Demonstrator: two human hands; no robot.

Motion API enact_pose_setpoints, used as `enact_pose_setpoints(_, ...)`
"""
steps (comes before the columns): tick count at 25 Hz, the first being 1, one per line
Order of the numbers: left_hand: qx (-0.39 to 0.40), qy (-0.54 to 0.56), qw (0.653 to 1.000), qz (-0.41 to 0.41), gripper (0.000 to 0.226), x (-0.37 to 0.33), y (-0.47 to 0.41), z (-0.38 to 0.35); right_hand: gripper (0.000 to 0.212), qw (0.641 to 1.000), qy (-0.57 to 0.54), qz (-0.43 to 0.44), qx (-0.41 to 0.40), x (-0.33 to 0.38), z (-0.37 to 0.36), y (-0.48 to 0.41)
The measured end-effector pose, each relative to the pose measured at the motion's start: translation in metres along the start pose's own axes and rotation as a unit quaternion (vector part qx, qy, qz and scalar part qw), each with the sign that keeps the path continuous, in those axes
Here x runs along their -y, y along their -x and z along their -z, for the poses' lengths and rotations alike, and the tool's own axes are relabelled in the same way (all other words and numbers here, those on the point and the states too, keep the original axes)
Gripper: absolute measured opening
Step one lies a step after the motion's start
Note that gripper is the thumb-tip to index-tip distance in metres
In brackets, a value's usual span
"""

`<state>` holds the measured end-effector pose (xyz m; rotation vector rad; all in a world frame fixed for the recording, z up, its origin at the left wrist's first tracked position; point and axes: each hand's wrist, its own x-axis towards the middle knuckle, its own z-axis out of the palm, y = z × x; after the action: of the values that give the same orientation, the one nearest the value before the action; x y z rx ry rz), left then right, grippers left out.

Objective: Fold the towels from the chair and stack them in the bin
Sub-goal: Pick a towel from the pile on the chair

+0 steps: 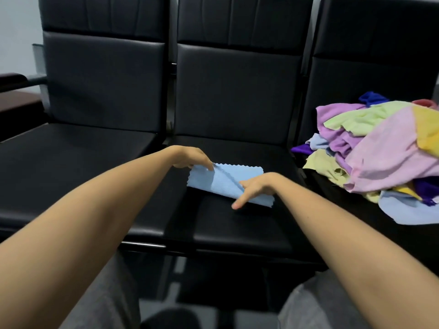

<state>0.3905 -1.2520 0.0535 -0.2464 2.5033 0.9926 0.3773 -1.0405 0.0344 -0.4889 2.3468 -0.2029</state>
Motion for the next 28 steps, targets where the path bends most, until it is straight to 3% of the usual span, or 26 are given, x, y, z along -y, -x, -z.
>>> enact_pose_setpoints(2, -0.007, 0.055, 0.998, -0.021, 0.025, 0.007, -0.002, 0.005, 0.046, 0.995, 0.072, 0.011, -0.072, -0.007, -0.002, -0.015)
enact_pose_setpoints(4, -0.010, 0.085, 0.996, -0.028, 0.009, 0.014, -0.004, 0.007, 0.020, 0.993, 0.020, 0.025, -0.113, -0.016, 0.008, -0.019)
enact_pose_setpoints(7, -0.039, 0.097, 0.994, -0.019, 0.009, 0.026, -0.018, 0.008, 0.016, 0.978, -0.184, 0.026, -0.095, -0.035, 0.028, -0.022)
enact_pose_setpoints(10, -0.074, 0.127, 0.989, -0.018, 0.010, 0.032, -0.037, 0.008, 0.026, 0.928, -0.352, 0.033, -0.112, -0.048, 0.041, -0.033)
enact_pose_setpoints(15, -0.136, 0.136, 0.981, -0.011, 0.032, 0.034, -0.071, 0.001, 0.031, 0.860, -0.498, 0.015, -0.114, -0.058, 0.040, -0.064)
enact_pose_setpoints(19, -0.181, 0.098, 0.978, -0.014, 0.018, 0.035, -0.086, -0.004, 0.013, 0.837, -0.533, 0.001, -0.121, -0.064, 0.040, -0.073)
enact_pose_setpoints(21, -0.196, 0.075, 0.978, -0.022, 0.021, 0.034, -0.090, -0.005, 0.009, 0.836, -0.529, -0.023, -0.146, -0.064, 0.039, -0.079)
enact_pose_setpoints(24, -0.225, 0.020, 0.974, -0.008, 0.035, 0.032, -0.093, -0.006, 0.013, 0.854, -0.448, -0.079, -0.252, -0.059, 0.034, -0.085)
enact_pose_setpoints(26, -0.227, -0.031, 0.973, 0.031, 0.028, 0.026, -0.088, -0.008, 0.017, 0.855, -0.390, -0.061, -0.338, -0.053, 0.028, -0.085)
enact_pose_setpoints(28, -0.269, -0.178, 0.945, 0.048, 0.025, 0.015, -0.082, -0.014, 0.034, 0.877, -0.286, -0.064, -0.382, -0.044, 0.020, -0.081)
